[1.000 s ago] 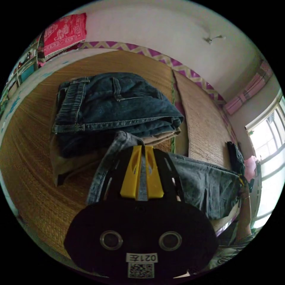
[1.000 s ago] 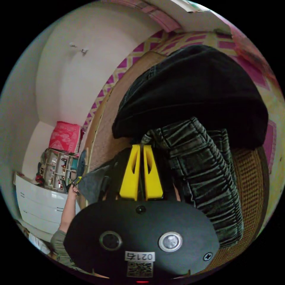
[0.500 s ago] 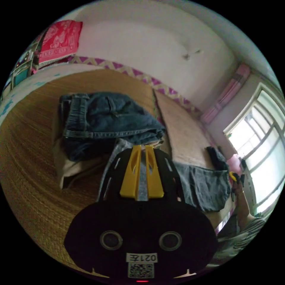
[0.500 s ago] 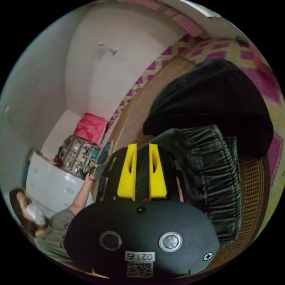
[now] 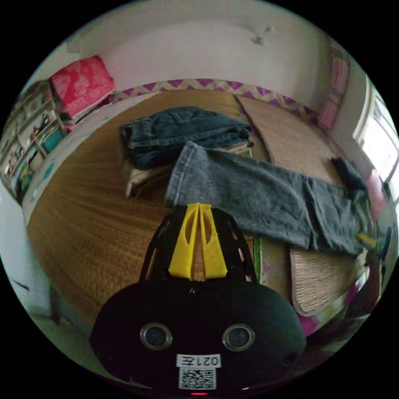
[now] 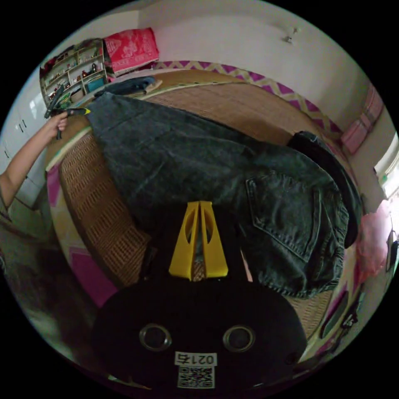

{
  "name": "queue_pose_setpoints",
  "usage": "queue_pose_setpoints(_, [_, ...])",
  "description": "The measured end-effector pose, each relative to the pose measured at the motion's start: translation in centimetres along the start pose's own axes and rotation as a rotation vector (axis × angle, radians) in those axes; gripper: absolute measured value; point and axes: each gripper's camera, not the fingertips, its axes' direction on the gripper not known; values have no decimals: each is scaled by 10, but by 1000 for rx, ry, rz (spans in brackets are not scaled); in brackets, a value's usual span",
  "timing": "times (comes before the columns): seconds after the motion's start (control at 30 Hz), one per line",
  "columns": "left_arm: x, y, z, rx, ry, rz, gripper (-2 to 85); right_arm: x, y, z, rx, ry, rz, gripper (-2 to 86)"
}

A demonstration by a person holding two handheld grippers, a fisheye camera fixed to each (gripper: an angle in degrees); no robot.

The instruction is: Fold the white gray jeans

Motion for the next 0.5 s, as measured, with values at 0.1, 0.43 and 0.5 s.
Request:
queue_pose_setpoints(0.1, [-49,25,-3,-29,222,-247,29,1,11,-5,8,-48,71,-7])
queue_pose_setpoints(0.43, [-80,57,52,-59,423,-500,120,13,56,-59,178,-242,218,-6])
queue_pose_setpoints(0.5, [-65,53,60,-77,352,-439,102,21,71,-71,203,-292,251,-6])
